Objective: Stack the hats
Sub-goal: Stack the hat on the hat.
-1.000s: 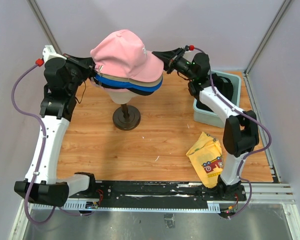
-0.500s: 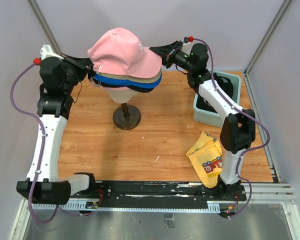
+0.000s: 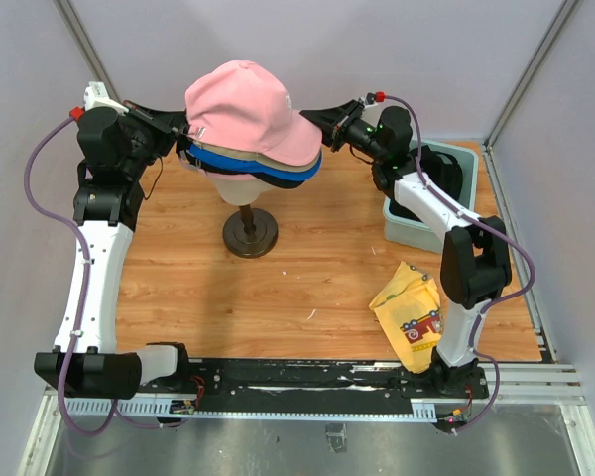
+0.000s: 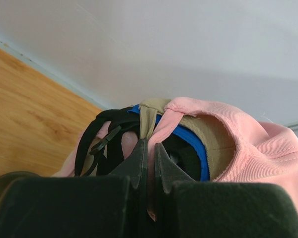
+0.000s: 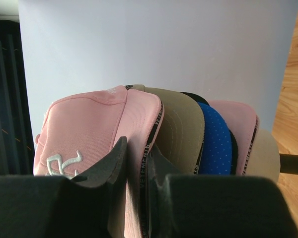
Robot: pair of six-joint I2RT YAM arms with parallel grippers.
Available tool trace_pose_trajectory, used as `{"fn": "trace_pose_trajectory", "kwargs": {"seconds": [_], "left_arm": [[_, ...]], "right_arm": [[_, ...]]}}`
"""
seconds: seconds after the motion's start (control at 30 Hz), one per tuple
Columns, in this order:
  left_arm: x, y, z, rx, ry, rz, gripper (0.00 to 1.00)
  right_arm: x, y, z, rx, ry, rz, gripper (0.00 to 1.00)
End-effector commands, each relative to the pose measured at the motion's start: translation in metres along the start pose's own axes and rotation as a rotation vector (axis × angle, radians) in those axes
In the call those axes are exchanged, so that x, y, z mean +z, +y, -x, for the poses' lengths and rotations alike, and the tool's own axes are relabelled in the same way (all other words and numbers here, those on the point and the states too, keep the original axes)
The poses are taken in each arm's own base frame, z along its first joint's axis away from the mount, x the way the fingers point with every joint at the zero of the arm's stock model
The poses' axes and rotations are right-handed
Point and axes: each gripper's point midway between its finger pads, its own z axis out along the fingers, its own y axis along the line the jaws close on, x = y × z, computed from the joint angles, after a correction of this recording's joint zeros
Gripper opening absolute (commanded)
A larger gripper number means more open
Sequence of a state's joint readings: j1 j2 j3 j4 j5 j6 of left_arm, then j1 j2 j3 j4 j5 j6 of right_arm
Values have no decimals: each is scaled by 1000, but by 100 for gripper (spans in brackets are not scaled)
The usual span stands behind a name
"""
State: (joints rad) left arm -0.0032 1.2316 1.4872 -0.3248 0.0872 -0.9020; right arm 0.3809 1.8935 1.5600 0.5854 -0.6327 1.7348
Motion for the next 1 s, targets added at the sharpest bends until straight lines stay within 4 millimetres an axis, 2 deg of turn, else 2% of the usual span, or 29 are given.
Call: {"fn": "trace_pose_trajectory", "kwargs": {"seconds": [0.0,0.3,0.47,0.7,0.77,0.97], "left_arm": [[7,37,-27,16,106,113,0],[-1,47,-29,9,107,133,0],[-2,43,-33,-33,118,104,1],[-4,31,-24,-84,81,57,1],[-1,30,-25,-92,86,54,0],[3,30,-28,-104,98,41,0]], "right_arm": [[-11,-88,-11,-18,52,-202,1],[-24,-91,-19,-89,63,-252,1],[-27,-92,-24,-99,76,-255,2],[-30,-71,-27,-166,82,-244,17],[-33,-65,-25,-184,74,-240,23],[-44,-53,-15,-200,38,-229,32]]}}
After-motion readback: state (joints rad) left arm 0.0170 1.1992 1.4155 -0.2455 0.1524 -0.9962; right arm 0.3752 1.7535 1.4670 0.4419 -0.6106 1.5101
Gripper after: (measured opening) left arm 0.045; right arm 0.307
